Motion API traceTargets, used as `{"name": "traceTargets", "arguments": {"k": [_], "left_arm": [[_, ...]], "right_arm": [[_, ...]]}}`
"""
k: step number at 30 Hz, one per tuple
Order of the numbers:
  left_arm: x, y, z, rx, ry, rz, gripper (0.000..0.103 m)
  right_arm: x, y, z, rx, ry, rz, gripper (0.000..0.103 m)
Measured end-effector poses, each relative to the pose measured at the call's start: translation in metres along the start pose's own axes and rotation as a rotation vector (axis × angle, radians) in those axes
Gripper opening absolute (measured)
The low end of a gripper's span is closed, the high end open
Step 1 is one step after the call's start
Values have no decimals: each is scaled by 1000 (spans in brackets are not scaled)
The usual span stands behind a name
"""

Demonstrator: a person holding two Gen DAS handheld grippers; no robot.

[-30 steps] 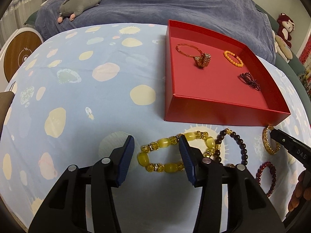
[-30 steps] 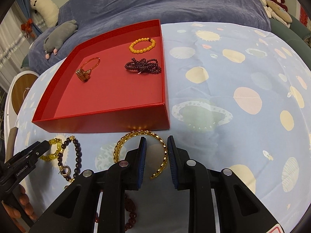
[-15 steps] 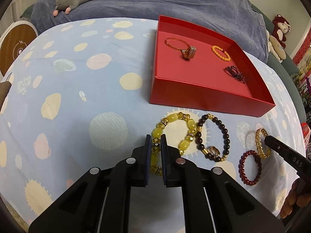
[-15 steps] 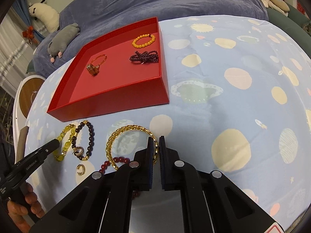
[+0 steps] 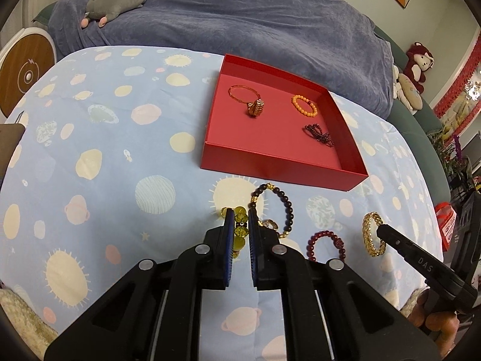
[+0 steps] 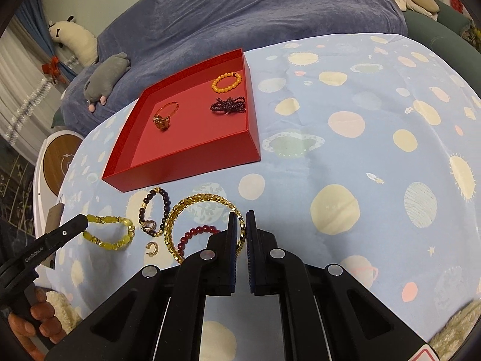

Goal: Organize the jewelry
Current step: 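Carry both bracelets into the red box and open both grippers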

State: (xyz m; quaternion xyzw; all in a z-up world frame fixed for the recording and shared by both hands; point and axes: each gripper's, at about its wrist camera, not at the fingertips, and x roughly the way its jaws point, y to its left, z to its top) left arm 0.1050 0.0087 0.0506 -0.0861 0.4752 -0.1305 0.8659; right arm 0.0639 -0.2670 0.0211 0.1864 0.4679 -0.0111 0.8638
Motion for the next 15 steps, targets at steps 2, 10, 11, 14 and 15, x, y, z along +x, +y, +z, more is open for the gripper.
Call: {"name": "traceTargets", "arguments": {"k": [2,10,11,14,15], "left_arm": [[-5,-4,5,2,-7,-15,9],[-25,-25,44,25,-72,-65,9],[-26,-28,52,31,-84,-69,9],[-25,-39,76,52,-115,-84,9],[-24,-43,84,58,-124,-91,9]], "right_arm": [[-3,1,2,1,-6,6,6],[-2,13,32,-36,-36,14,6],[0,14,38,-39,-40,15,6],[7,21,59,-54,-54,7,6],[11,23,65,-61,-57,2,6]]}}
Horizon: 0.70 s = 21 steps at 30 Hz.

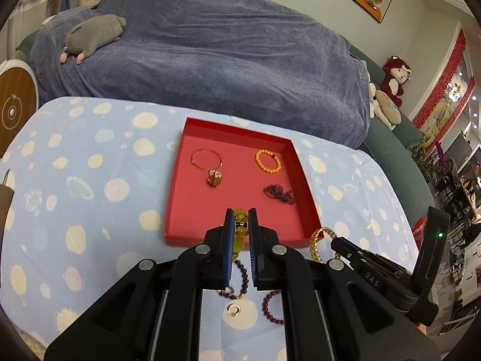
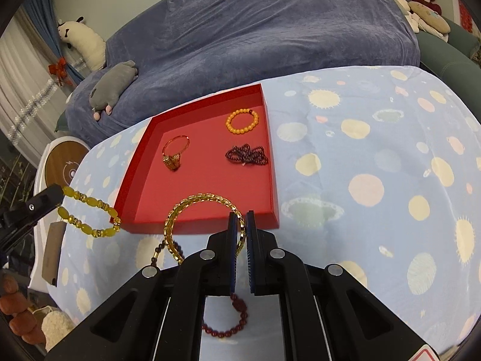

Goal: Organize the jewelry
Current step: 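Carry both bracelets into the red box and open both grippers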

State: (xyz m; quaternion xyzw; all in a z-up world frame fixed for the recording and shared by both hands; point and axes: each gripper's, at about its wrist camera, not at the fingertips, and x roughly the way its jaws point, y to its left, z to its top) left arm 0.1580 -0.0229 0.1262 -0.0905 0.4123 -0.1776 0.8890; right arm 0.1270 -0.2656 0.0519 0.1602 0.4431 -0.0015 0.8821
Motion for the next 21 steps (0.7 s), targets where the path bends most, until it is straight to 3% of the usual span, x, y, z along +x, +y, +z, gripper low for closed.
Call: {"name": "traceTargets", "arguments": {"k": [8,18,21], "left_arm": [[46,-2,38,-13,6,-6,9],[96,31,27,-76,99,48,9],[95,38,22,-88,87,59,10]], "right_arm": [[41,16,32,-69,27,-40,6],[78,20,28,-92,86,-69,7],[77,20,26,-99,78,-73,10]]}}
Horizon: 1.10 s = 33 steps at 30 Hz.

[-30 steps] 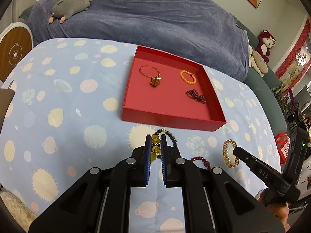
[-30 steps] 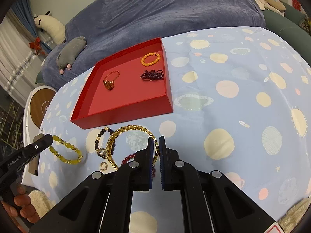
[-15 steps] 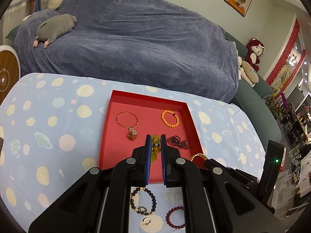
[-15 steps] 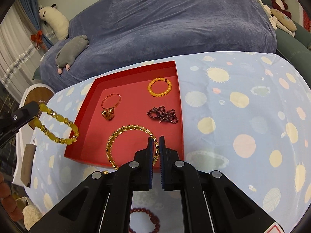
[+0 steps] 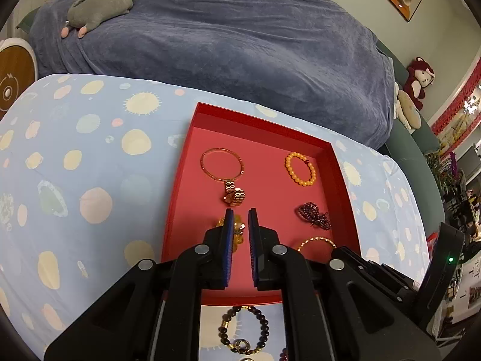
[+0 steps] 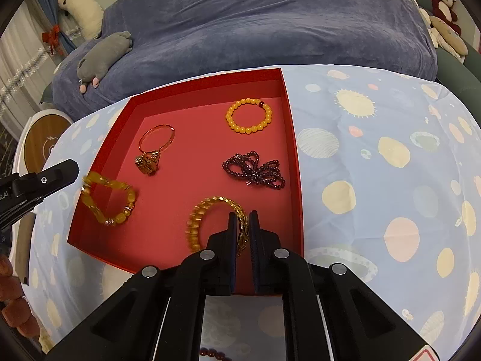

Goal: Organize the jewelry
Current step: 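Carry both bracelets into the red box and open both grippers, then move the left gripper to the black bead bracelet while the right approaches the red bead bracelet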

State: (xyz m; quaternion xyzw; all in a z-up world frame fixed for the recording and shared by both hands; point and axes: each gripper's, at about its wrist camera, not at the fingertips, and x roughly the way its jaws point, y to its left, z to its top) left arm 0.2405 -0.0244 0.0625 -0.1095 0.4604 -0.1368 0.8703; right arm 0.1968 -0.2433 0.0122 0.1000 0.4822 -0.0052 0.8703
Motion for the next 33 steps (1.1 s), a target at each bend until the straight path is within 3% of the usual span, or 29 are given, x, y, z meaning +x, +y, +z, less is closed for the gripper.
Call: {"name": "traceTargets", "arguments": {"k": [1,3,5,11,21,33], "left_arm": [[-1,1,0,3,-8,7,11],[-4,3,-1,8,-16,33,30],[-8,6,-4,5,-24,37,34],[-22,13,-18,4,-21,36,34],[-44,27,-71,-25,18,53,34],[-54,26,-109,-11,50,63,34]], "right_arm": [[-1,0,-1,-2,-5,-4,10],[-4,-1,-1,-2,-9,-7,11],[-8,-3,-2,12,-17,-2,11],[-29,-8,-14,39,-39,23,11],[-54,-14,-61,74,-23,42,11],[-59,0,-108,36,42,51,11]]}}
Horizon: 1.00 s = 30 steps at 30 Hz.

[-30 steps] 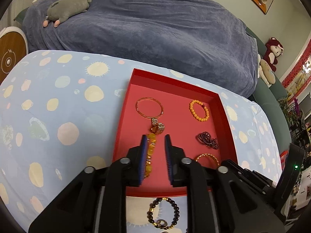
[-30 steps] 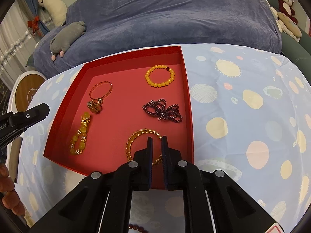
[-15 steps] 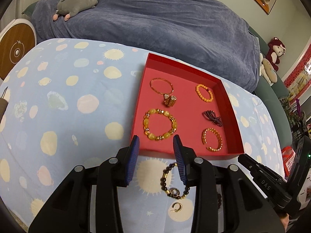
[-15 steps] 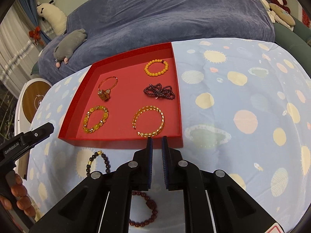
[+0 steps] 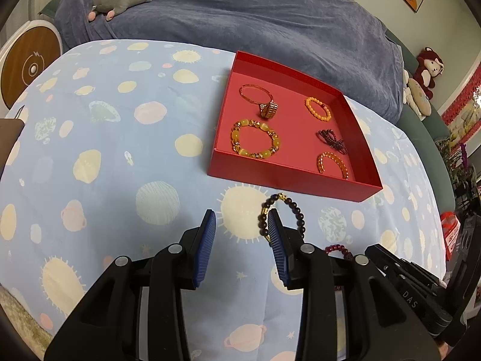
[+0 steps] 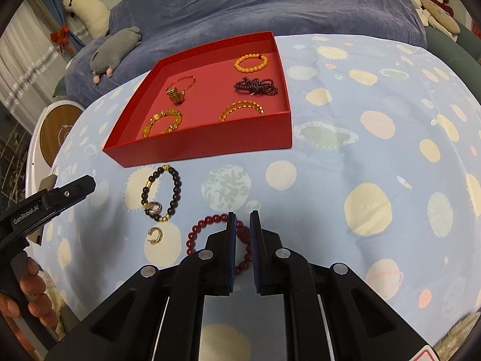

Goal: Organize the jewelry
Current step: 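Move the left gripper to the black bead bracelet while the right approaches the red bead bracelet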

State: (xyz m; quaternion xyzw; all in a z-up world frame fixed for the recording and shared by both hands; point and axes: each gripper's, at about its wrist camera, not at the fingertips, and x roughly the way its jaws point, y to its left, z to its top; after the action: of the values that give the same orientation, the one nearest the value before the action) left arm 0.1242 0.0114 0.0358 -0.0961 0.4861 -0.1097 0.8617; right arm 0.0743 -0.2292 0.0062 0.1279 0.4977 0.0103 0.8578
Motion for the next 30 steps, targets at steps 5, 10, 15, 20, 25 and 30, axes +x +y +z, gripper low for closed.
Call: {"name": "traceTargets", "arguments": {"k": [5,10,15,20,25,30], "left_arm": [[0,-1,-10,1,16,-6,34],[2,0,-18,-4,31,-6,34],[4,1,-23,-6,44,-4,35],[3,4,-28,-9,49,-1,36],[4,7,-31,-19,53,-2,37],[3,8,-34,-14,56,-1,40]], "right_arm": [[6,3,-11,-6,24,0,11],[9,5,-12,-20,32,-9,11],[13,5,-12,-23,39,-18,11],[16,6,-13,-22,47,-23,11],[17,7,-14,-28,47,-31,16],[19,4,-15,-23,51,-41,22]]}}
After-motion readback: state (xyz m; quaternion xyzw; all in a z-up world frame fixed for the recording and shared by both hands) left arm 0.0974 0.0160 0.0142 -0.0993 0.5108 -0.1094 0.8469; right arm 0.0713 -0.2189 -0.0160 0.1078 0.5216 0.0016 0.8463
